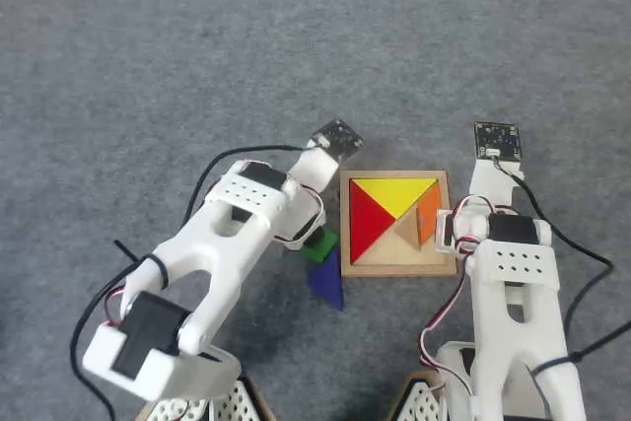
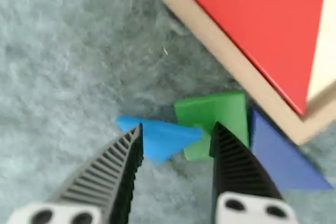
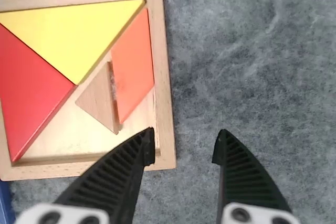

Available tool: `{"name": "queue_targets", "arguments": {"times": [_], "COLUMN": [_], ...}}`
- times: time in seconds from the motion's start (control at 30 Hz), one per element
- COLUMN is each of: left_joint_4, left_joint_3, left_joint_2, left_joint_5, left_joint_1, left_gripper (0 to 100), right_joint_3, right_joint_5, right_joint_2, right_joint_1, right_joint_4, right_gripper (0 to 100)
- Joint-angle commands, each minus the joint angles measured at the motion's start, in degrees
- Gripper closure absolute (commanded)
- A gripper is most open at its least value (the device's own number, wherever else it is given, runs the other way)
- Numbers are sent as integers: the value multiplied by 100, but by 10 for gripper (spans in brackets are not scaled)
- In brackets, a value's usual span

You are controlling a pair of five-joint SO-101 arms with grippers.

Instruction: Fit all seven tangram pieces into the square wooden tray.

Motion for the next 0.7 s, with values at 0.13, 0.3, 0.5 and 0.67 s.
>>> {"name": "queue_targets", "arguments": {"times": [0.13, 0.3, 0.5, 0.67], "left_joint_4": [633, 598, 237, 264], "left_joint_3": [-338, -251, -259, -418], "left_joint_2": [-290, -53, 527, 923], "left_joint_5": [791, 1037, 1257, 1222], "left_joint_1": [158, 501, 554, 273], "left_gripper": [791, 790, 789, 789], "right_joint_3": [-35, -35, -35, -35], "right_joint_5": [53, 53, 53, 53], "right_joint_2": [48, 48, 48, 48], "right_joint_1": [84, 84, 84, 84], "right_joint_4": [-31, -31, -31, -31], "right_gripper": [815, 815, 815, 815]}}
